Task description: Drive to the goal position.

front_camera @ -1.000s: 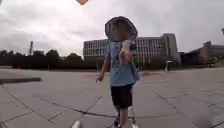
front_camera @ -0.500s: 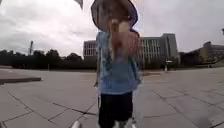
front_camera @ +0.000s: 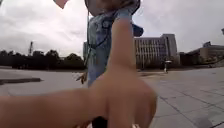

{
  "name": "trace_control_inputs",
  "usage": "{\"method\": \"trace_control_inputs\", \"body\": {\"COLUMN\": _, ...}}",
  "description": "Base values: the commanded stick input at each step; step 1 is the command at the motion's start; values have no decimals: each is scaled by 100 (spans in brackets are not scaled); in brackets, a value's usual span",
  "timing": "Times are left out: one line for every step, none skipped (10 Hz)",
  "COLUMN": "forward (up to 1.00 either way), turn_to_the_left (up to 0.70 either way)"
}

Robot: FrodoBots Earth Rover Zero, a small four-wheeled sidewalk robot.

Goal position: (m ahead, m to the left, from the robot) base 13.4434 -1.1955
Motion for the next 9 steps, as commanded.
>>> {"method": "trace_control_inputs", "body": {"forward": 6, "turn_to_the_left": 0}}
{"method": "trace_control_inputs", "body": {"forward": 6, "turn_to_the_left": 0}}
{"method": "trace_control_inputs", "body": {"forward": 6, "turn_to_the_left": 0}}
{"method": "trace_control_inputs", "body": {"forward": 6, "turn_to_the_left": 0}}
{"method": "trace_control_inputs", "body": {"forward": 6, "turn_to_the_left": 0}}
{"method": "trace_control_inputs", "body": {"forward": 6, "turn_to_the_left": 0}}
{"method": "trace_control_inputs", "body": {"forward": 6, "turn_to_the_left": 0}}
{"method": "trace_control_inputs", "body": {"forward": 6, "turn_to_the_left": 0}}
{"method": "trace_control_inputs", "body": {"forward": 6, "turn_to_the_left": 0}}
